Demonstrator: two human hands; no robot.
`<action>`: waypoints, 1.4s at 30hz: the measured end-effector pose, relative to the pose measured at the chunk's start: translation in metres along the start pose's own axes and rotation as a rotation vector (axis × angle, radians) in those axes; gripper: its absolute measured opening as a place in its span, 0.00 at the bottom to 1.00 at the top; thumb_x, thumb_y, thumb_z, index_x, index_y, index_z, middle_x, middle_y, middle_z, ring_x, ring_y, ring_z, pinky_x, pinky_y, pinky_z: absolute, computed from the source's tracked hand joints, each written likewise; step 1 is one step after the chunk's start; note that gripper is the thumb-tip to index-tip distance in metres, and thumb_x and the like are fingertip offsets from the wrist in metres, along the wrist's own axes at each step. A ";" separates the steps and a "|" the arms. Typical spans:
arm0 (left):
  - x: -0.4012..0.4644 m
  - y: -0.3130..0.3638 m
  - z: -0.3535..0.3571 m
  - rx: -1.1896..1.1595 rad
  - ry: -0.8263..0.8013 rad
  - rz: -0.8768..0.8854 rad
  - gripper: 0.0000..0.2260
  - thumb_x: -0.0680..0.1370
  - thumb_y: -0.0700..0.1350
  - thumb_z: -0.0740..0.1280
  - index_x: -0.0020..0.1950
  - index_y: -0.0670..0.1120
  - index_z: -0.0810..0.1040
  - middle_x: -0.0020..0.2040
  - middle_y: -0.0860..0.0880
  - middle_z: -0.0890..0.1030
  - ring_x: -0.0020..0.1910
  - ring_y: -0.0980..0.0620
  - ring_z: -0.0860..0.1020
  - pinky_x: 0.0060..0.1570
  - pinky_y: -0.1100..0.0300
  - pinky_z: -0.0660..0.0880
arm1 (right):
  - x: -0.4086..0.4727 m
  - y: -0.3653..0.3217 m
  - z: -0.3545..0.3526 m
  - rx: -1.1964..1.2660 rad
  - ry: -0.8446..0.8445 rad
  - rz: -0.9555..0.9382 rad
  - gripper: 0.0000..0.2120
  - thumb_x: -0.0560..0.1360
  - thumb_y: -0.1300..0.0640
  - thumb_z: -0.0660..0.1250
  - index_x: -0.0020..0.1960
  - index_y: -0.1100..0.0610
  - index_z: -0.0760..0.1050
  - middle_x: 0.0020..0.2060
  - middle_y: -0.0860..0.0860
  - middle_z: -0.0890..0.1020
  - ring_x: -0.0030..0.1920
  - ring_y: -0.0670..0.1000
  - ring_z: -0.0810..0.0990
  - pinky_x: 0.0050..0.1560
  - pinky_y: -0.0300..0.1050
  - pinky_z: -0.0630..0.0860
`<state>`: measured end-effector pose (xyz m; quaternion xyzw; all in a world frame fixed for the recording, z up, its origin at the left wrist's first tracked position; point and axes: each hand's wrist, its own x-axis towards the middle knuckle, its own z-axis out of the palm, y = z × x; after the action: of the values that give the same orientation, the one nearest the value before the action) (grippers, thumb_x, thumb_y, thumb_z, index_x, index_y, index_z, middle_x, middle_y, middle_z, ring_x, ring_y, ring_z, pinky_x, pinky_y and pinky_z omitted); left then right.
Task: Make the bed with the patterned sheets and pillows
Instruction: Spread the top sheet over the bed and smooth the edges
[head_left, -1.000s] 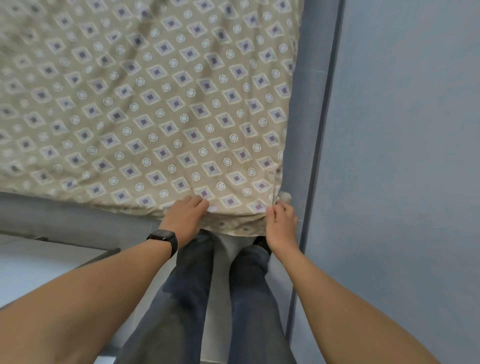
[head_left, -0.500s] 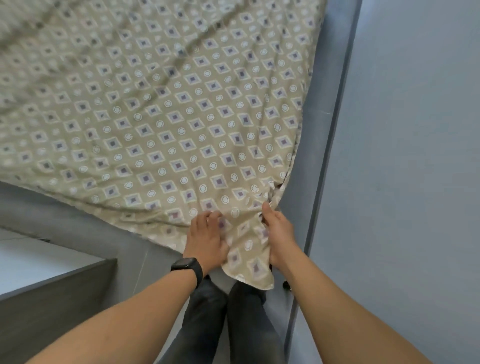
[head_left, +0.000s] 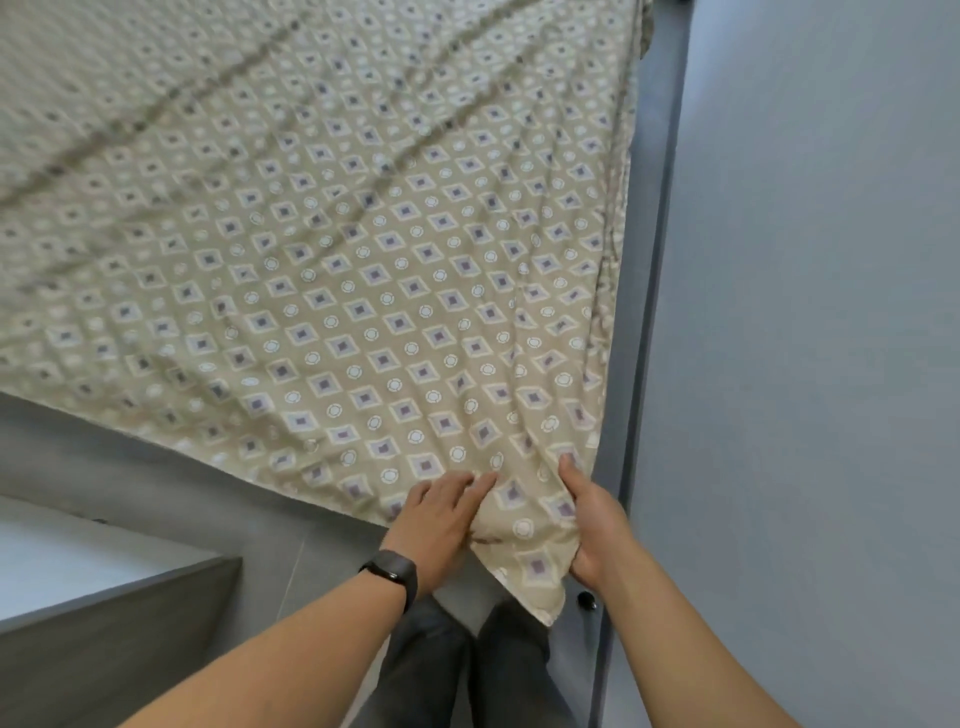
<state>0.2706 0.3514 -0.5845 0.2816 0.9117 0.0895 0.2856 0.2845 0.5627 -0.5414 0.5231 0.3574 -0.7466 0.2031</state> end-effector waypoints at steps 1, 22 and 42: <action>-0.001 -0.001 0.000 -0.051 0.055 -0.034 0.35 0.75 0.38 0.64 0.80 0.52 0.57 0.69 0.48 0.70 0.66 0.43 0.72 0.65 0.51 0.67 | -0.004 0.001 0.002 -0.027 0.009 -0.056 0.17 0.80 0.47 0.69 0.62 0.59 0.79 0.54 0.60 0.86 0.53 0.63 0.85 0.60 0.68 0.78; -0.045 0.094 0.024 -0.189 0.170 -0.105 0.07 0.78 0.43 0.62 0.54 0.48 0.75 0.49 0.49 0.76 0.48 0.45 0.75 0.41 0.54 0.70 | -0.040 0.036 -0.135 -0.593 0.453 -0.483 0.14 0.80 0.44 0.67 0.49 0.55 0.78 0.43 0.50 0.83 0.43 0.51 0.82 0.40 0.46 0.76; -0.157 0.073 -0.082 -0.481 -0.089 -0.268 0.12 0.81 0.43 0.60 0.63 0.50 0.76 0.56 0.51 0.79 0.52 0.50 0.77 0.53 0.53 0.75 | -0.169 0.050 -0.010 -1.082 0.184 -0.389 0.23 0.78 0.56 0.66 0.72 0.54 0.68 0.64 0.54 0.76 0.56 0.54 0.78 0.46 0.46 0.76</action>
<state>0.3638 0.3231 -0.4198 0.0864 0.8797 0.2525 0.3935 0.3871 0.5253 -0.4030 0.3325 0.7937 -0.4328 0.2687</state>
